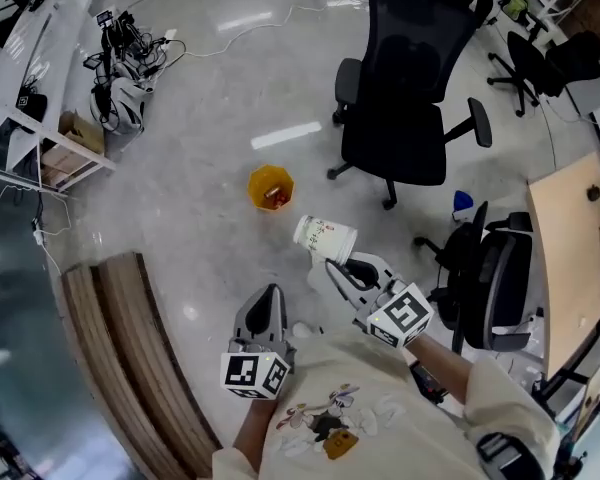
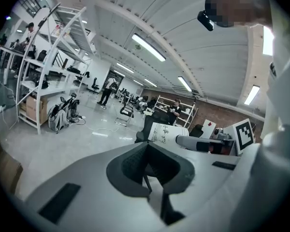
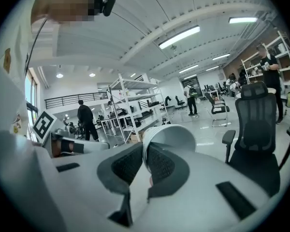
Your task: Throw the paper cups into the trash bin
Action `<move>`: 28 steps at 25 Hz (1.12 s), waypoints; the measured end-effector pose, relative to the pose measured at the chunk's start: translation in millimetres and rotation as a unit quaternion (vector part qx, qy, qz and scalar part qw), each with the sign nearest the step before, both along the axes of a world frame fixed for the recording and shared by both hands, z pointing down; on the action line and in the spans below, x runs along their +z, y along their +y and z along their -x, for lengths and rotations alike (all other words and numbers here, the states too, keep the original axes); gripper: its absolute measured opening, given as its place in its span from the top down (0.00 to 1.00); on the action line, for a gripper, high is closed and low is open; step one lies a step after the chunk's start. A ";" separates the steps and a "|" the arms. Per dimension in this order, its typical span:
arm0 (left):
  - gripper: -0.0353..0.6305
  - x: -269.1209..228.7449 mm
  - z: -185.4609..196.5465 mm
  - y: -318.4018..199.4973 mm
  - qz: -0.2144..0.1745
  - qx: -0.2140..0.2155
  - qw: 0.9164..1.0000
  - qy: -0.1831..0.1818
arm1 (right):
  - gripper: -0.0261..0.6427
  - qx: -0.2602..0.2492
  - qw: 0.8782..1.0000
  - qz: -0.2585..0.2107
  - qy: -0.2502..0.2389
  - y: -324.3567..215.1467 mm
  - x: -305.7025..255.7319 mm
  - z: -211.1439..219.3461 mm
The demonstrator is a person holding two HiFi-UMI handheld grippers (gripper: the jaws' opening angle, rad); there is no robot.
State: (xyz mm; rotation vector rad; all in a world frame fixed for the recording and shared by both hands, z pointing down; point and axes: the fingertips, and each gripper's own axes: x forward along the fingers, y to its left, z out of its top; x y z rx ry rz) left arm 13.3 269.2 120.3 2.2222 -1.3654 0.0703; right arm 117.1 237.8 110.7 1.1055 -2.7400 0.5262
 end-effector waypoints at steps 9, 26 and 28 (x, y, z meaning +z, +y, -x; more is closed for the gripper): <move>0.94 16.7 -30.0 -149.3 0.014 -0.035 0.999 -0.037 | 0.92 -0.062 0.998 0.009 0.028 -136.7 30.1 -22.4; 0.94 189.2 23.2 -251.5 0.092 -0.129 0.987 -0.012 | 0.92 -0.156 0.975 0.063 0.142 -260.3 212.6 31.5; 0.94 218.2 38.7 -257.2 0.103 -0.143 0.984 -0.007 | 0.92 -0.166 0.972 0.067 0.151 -269.8 243.0 47.5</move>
